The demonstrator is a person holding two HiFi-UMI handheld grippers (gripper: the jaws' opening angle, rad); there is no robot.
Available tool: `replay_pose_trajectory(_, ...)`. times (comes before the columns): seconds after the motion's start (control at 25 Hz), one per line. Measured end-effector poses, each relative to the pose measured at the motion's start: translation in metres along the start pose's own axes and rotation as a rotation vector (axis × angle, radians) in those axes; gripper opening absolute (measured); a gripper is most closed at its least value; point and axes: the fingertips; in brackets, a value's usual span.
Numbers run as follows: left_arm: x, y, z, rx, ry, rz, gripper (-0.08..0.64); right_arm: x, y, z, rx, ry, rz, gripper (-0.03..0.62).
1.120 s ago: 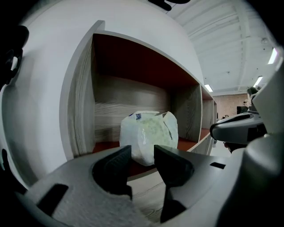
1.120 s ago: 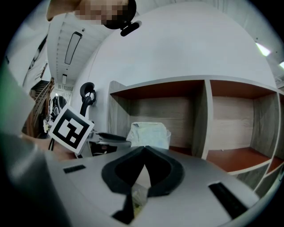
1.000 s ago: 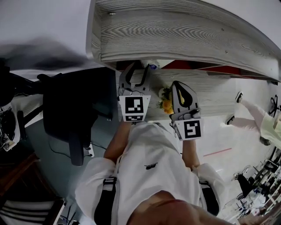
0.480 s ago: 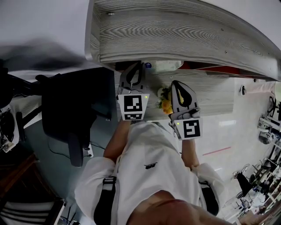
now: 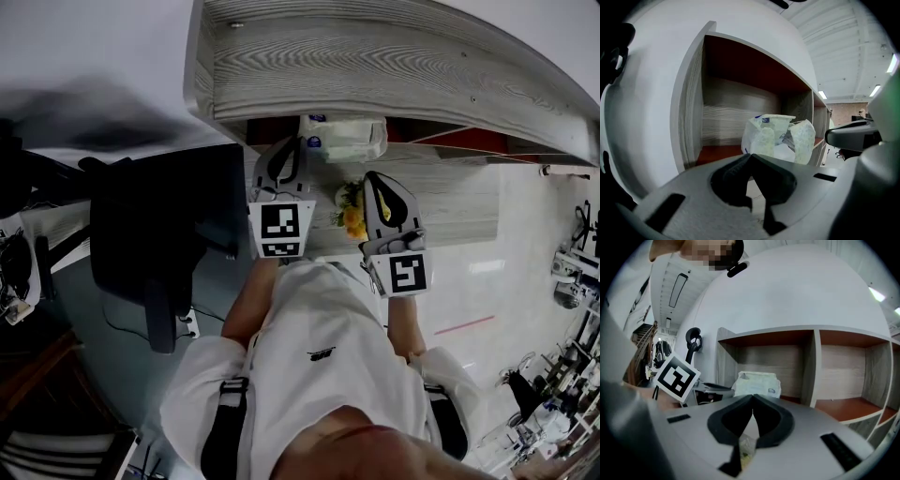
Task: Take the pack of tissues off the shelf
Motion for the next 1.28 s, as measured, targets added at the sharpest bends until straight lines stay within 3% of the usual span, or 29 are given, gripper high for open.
replay_pose_trajectory(0.52, 0.033, -0.008, -0.001, 0.01, -0.031, -0.033, 0.028, 0.028, 0.012, -0.011, 0.008, -0.043, -0.017, 0.026)
replay_pose_trajectory(1.28, 0.106, 0.015, 0.022, 0.037, -0.051, -0.183, 0.028, 0.054, 0.06, -0.017, 0.029, -0.099, -0.145, 0.026)
Point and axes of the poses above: the fingertips, and each gripper's own axes: x backward along the fingers, y to its left, z out of its underside, and after that the axes turned 15 degrees about x, right-handed
